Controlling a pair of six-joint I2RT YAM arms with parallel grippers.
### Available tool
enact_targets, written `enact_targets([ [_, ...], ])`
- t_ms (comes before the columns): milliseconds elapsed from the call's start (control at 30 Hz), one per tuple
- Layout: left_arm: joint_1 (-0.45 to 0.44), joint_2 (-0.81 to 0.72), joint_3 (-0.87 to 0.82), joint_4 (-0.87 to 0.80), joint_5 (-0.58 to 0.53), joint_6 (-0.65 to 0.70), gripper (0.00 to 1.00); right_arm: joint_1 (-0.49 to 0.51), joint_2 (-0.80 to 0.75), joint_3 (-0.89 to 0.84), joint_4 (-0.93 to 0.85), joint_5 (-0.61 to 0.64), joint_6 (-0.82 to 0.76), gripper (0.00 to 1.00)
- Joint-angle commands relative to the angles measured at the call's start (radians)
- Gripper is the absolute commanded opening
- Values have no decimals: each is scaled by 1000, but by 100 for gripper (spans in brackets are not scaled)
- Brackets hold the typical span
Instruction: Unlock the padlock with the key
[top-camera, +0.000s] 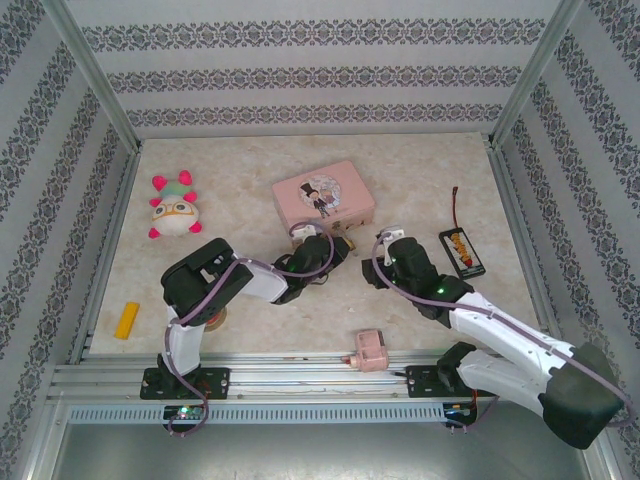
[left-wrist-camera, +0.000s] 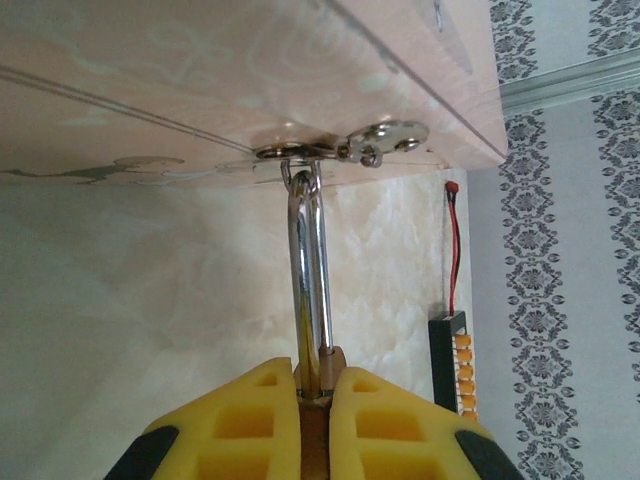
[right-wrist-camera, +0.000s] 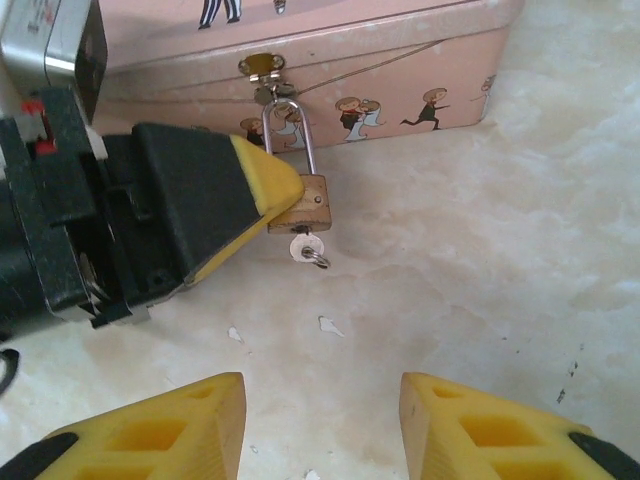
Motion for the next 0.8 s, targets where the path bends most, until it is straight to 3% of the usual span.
enact_targets([
  [0, 25, -44, 38, -76, 35, 31, 0, 19, -3, -16, 84, 93, -67, 45],
  [267, 44, -52, 40, -76, 71, 7, 0, 19, -72, -104, 178, 110, -140, 44],
  [433, 53, -51, 45, -65, 99, -17, 0, 19, -100, -157, 290, 53, -206, 42],
  [767, 64, -61, 27, -71, 127, -57, 0, 21, 108, -154, 464, -11, -305, 41],
])
